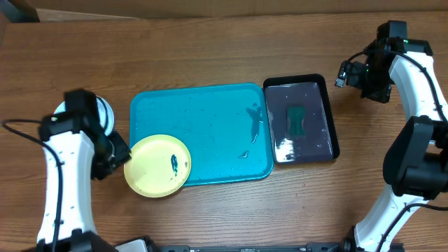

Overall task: Clean dirty plates on tray and stack at the side
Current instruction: 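Move the left gripper to the yellow plate's left rim, then lower the left gripper and grip the yellow plate's rim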

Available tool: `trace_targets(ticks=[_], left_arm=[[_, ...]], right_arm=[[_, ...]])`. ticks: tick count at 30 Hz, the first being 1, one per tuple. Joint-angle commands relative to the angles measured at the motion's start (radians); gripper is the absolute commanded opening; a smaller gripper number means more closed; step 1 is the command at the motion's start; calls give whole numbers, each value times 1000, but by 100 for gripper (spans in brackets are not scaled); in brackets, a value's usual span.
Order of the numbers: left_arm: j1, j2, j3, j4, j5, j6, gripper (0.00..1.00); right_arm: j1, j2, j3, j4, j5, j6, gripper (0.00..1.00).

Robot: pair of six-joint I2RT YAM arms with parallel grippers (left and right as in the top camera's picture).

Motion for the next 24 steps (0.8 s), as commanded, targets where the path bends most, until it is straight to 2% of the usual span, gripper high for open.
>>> trace_targets(ticks=[1, 18, 22, 24], left_arm=[[6, 15, -79, 59, 17, -36, 38], [6, 66, -269, 224, 7, -36, 29], [6, 66, -270, 227, 5, -36, 11], [5, 66, -270, 235, 14, -36, 6]], right_arm=[[-2, -19, 12, 4, -1, 3, 100], [-2, -19, 12, 4, -1, 3, 100], [-2, -19, 12, 4, -1, 3, 100], [-2, -19, 12, 4, -1, 3, 100]])
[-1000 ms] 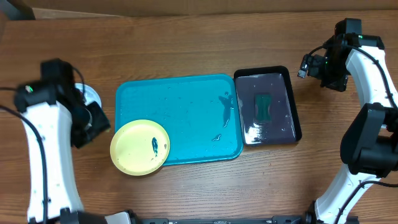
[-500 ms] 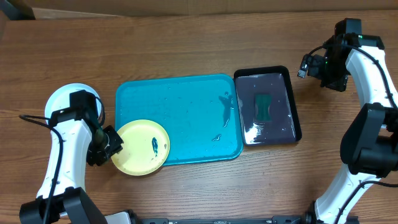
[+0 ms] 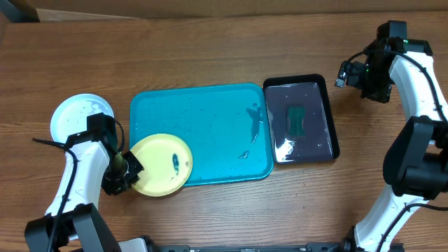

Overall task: Clean dirty plates on tray and stack at the side
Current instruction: 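Lower the left gripper and grip the yellow plate's rim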

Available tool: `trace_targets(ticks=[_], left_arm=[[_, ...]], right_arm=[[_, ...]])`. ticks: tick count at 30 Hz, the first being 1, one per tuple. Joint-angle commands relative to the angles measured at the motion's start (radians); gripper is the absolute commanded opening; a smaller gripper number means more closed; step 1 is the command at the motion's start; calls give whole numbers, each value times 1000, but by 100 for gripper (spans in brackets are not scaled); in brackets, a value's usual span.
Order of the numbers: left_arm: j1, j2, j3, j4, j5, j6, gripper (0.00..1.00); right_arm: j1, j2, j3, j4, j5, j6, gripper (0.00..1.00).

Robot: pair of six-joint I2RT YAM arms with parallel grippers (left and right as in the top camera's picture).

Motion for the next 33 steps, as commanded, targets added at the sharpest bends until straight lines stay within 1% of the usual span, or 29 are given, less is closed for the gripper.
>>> trace_targets(ticks=[1, 7, 8, 9, 11, 12, 14, 16, 22, 26, 28, 32, 33], left_arm=[[3, 8, -10, 10, 17, -7, 6], [0, 8, -10, 51, 145, 13, 4], [-4, 8, -10, 61, 154, 13, 8], [-9, 8, -10, 68, 153, 12, 14], [-16, 8, -10, 75, 130, 12, 32], [-18, 8, -10, 72, 110, 12, 36], [-17, 8, -9, 64, 67, 13, 38], [-15, 8, -9, 53, 23, 12, 38], [-15, 8, -9, 39, 28, 12, 34], [-15, 8, -9, 29, 27, 12, 27], [-16, 8, -16, 23, 26, 12, 26], [-16, 8, -55, 65, 21, 11, 24], [-16, 8, -63, 75, 24, 11, 21]], right_arm=[[-2, -19, 12, 4, -1, 2, 100], [-2, -19, 12, 4, -1, 2, 100], [-2, -19, 12, 4, -1, 2, 100], [-2, -19, 11, 4, -1, 2, 100], [-2, -19, 12, 4, -1, 2, 100], [-2, -19, 12, 4, -1, 2, 100], [-2, -19, 12, 4, -1, 2, 100], [-2, -19, 12, 4, -1, 2, 100], [-2, -19, 12, 4, -1, 2, 100], [-2, -19, 12, 4, -1, 2, 100], [-2, -19, 12, 4, -1, 2, 100], [-2, -19, 12, 4, -1, 2, 100], [-2, -19, 12, 4, -1, 2, 100]])
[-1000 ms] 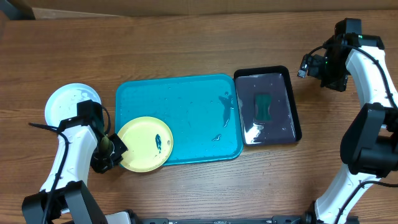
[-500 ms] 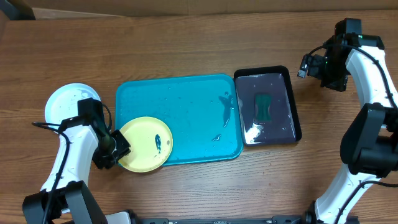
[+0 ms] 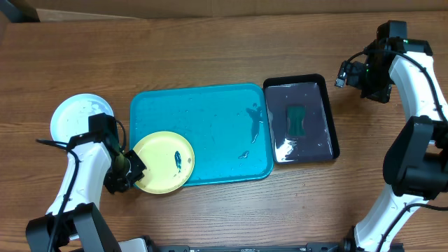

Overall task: Clean dirty plates on tray and stack at the side
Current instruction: 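Lower the left gripper and grip the yellow plate's rim, then slide the gripped yellow plate to the tray center with the left gripper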

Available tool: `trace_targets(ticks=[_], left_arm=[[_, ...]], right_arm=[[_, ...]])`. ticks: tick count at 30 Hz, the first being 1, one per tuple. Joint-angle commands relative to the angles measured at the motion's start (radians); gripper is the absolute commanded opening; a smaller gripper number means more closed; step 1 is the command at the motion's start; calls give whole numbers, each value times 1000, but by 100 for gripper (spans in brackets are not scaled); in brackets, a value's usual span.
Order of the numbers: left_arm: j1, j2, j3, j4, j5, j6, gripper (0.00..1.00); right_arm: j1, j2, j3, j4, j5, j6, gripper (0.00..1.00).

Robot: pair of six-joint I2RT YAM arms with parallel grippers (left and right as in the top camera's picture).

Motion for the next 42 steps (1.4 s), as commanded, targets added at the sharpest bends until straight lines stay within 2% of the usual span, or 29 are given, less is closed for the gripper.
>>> trace_targets(ticks=[1, 7, 15, 21, 25, 27, 29, 33, 36, 42], left_arm=[[-6, 8, -32, 20, -11, 2, 18], [-7, 8, -36, 66, 48, 2, 4], [-58, 8, -47, 197, 225, -6, 4], [-168, 8, -75, 304, 232, -105, 6], [-263, 8, -72, 373, 269, -118, 16], [-308, 8, -46, 368, 267, -97, 24], [-338, 8, 3, 325, 238, -72, 34], [-354, 8, 156, 164, 106, -24, 45], [-351, 8, 237, 105, 84, 57, 54], [-351, 19, 261, 101, 84, 124, 55]], right_arm=[[-2, -19, 12, 5, -1, 3, 100], [-2, -19, 12, 5, -1, 3, 100], [-2, -19, 12, 5, -1, 3, 100], [-2, -19, 12, 5, -1, 3, 100], [-2, -19, 12, 5, -1, 3, 100], [-2, -19, 12, 5, -1, 3, 100], [-2, -19, 12, 5, -1, 3, 100], [-2, -19, 12, 5, -1, 3, 100], [-2, -19, 11, 5, -1, 3, 100], [-2, -19, 12, 7, -2, 3, 100]])
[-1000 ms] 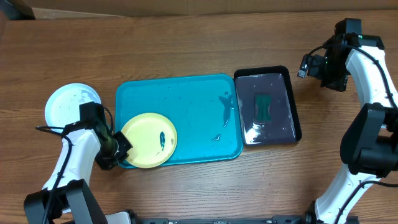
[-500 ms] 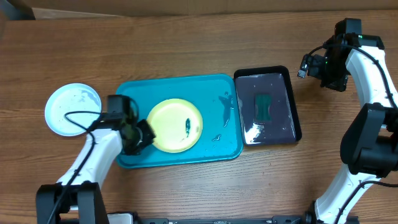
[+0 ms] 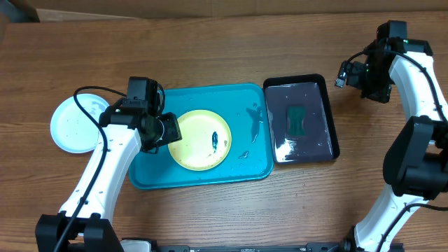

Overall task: Clean dirty plates on tray and stack at the side
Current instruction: 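Slide the gripped yellow plate to the tray center with the left gripper, then reach the right gripper into the black basin and grasp the green sponge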

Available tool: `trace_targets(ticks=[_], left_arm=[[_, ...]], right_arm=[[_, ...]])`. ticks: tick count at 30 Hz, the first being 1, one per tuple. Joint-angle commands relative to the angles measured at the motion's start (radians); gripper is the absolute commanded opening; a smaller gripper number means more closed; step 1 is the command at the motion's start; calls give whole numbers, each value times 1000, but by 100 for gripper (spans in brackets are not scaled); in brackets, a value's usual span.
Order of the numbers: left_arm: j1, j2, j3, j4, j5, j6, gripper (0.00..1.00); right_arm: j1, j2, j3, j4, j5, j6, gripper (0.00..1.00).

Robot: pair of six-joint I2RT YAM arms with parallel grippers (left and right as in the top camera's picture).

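A yellow plate [image 3: 201, 140] with a dark smudge on it lies in the middle of the teal tray [image 3: 210, 105]. My left gripper [image 3: 168, 131] is at the plate's left rim and looks shut on it. A white plate [image 3: 73, 124] rests on the table left of the tray. My right gripper [image 3: 343, 73] hangs open and empty at the far right, away from the plates.
A black tub [image 3: 329, 112] of water stands against the tray's right side, with a green sponge [image 3: 297, 120] in it. Dark specks and drops [image 3: 253, 115] lie on the tray's right part. A cable [image 3: 98, 98] loops from the left arm over the white plate's edge.
The yellow plate has gone from overhanging the tray's front left corner to the tray's middle. My left gripper has moved right and back with it, still at its left rim. The right arm is unchanged.
At first my left arm covered most of the white plate, its gripper beside the yellow plate on the tray's front left corner. Then the gripper sat at that plate's left rim, and the plate edged right. Now the plate lies mid-tray with the gripper on it.
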Motion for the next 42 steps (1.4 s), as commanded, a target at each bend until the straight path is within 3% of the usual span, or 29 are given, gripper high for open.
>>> trace_targets(ticks=[1, 4, 8, 10, 11, 12, 17, 23, 37, 38, 41, 42], left_arm=[[1, 18, 11, -9, -26, 68, 55], [1, 35, 11, -11, -25, 70, 56], [1, 53, 11, -10, -25, 69, 56], [1, 57, 11, -7, -23, 69, 56], [1, 59, 11, -6, -23, 67, 56], [1, 61, 11, -6, -23, 66, 56], [1, 85, 11, -1, -23, 66, 56], [1, 137, 11, -3, -22, 66, 56], [1, 169, 11, -3, -26, 66, 56], [1, 169, 11, -3, -26, 66, 56], [1, 169, 11, -2, -26, 66, 56], [1, 169, 11, -2, -26, 66, 57]], right_arm=[[-2, -19, 12, 17, -2, 3, 100], [-2, -19, 12, 72, -134, 16, 100], [-2, -20, 13, 4, -420, -19, 96], [-3, -23, 13, -49, -504, -58, 69], [-1, -23, 13, -83, -507, -57, 61], [7, -24, 13, -115, -501, -58, 59], [100, -25, 11, -253, -328, -82, 66], [264, -21, -20, -216, 6, 28, 70], [433, -20, -282, 89, 97, 65, 68], [433, -20, -294, 105, 101, 66, 60], [433, -21, -299, 111, 103, 68, 10], [433, -26, -292, 104, 103, 68, 4]])
